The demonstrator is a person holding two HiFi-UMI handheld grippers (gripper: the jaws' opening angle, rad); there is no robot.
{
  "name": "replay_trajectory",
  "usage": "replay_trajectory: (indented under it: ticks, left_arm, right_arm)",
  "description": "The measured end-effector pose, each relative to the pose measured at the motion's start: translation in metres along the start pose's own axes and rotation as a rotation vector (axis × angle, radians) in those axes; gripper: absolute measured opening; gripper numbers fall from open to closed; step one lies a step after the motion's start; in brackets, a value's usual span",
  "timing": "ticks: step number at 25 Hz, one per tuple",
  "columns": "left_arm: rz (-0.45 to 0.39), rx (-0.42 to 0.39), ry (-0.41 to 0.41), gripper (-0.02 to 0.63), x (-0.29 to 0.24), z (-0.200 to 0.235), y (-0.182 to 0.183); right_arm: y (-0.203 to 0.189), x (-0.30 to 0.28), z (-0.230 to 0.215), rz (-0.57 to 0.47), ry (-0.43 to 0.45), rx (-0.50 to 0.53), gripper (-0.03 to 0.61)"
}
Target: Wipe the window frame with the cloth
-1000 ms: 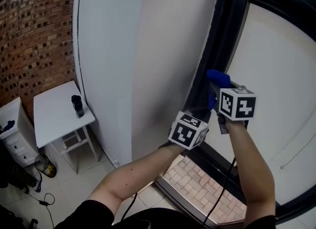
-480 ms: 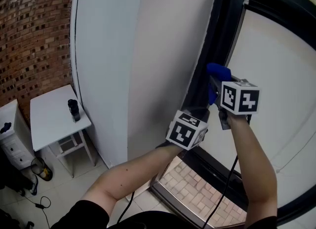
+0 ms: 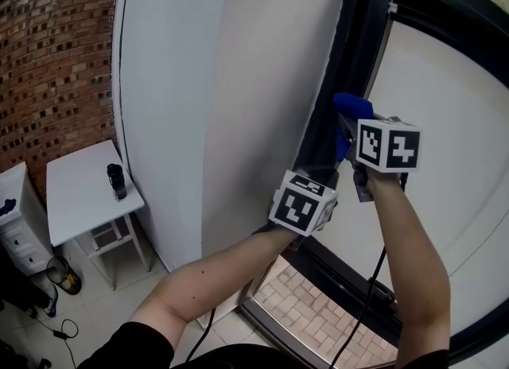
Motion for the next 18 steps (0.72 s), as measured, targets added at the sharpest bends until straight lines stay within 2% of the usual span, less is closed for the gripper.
replay_trajectory:
  ticks: [4, 10, 18]
  left_arm:
    - [0.001, 0.001, 0.035, -0.011, -0.002, 0.002, 0.009]
    - [-0.030, 0.036, 0.030, -0.011, 0.003, 0.003, 0.032]
    - [-0.035, -0.012, 0.018, -0.011, -0.001, -0.008, 0.052]
  right_arm:
    - [0.009, -0.001, -0.004, -0.004, 0.005, 0.008, 0.156]
    - [0.028, 0.003, -0.005, -0.016, 0.003, 0.028, 0.156]
    - [0.045, 0.007, -0.011, -0.012, 0.008, 0.057, 0.156]
Point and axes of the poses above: the fingertips, and each gripper's own axes: x backward along the fingers, z to its left, y out of its top, the point moved 4 cm from there along x, backward along the fingers, and after that the axes turned 7 degrees about y, right-handed, at the moved point
